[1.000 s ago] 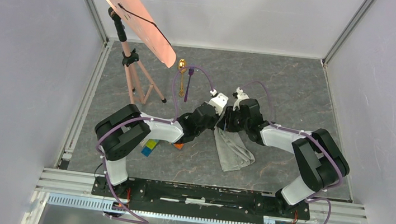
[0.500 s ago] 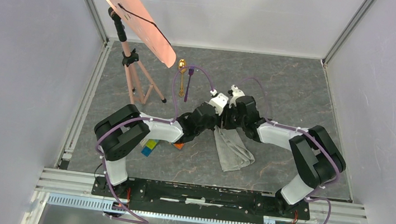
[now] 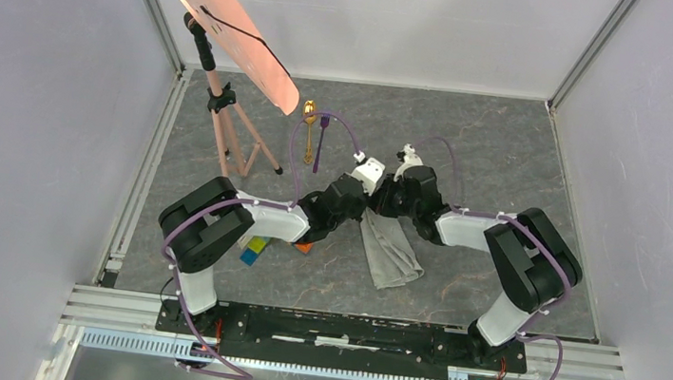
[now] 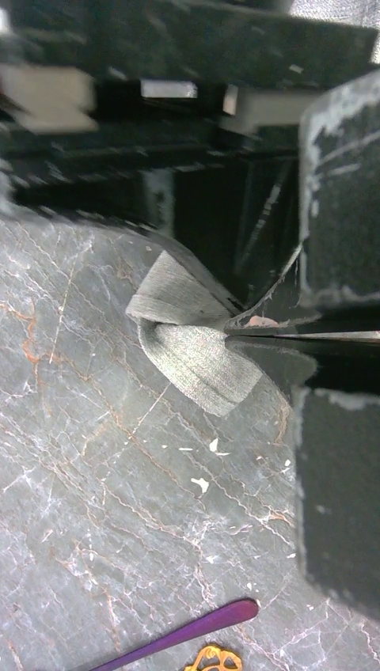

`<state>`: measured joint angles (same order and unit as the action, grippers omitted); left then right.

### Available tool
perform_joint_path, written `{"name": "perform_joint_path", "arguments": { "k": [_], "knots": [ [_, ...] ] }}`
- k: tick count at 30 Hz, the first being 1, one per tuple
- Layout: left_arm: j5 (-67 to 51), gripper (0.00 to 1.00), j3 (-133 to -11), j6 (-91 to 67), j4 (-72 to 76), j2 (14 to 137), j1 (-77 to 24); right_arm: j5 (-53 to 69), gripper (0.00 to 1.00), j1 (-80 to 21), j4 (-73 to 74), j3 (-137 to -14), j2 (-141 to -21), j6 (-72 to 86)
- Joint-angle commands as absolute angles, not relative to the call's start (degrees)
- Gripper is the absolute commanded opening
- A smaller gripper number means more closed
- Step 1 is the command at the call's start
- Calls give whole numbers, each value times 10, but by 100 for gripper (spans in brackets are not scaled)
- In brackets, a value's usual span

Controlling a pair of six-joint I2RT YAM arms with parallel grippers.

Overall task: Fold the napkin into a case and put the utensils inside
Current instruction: Stuff the top corner of the smaller-rectangle-folded napkin at the center of the board.

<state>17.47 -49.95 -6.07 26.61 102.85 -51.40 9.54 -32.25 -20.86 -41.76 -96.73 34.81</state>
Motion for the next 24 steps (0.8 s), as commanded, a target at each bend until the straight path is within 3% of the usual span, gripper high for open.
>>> {"name": "perform_joint_path", "arguments": {
  "k": [1,5,12,15,24],
  "knots": [
    [166,2,-483,-99,295,1002,-516,120,0,-304,-362,-397,-976,469],
    [165,2,-483,-100,294,1005,-517,141,0,-299,-442,-368,-996,549],
    [183,2,-498,-107,264,1004,-513,158,0,-326,-403,-364,-1042,504],
    [174,2,-497,-107,269,1003,-507,171,12,-327,-368,-369,-1041,454],
    [176,2,-488,-94,269,992,-503,216,35,-286,-292,-376,-976,382]
  ]
}}
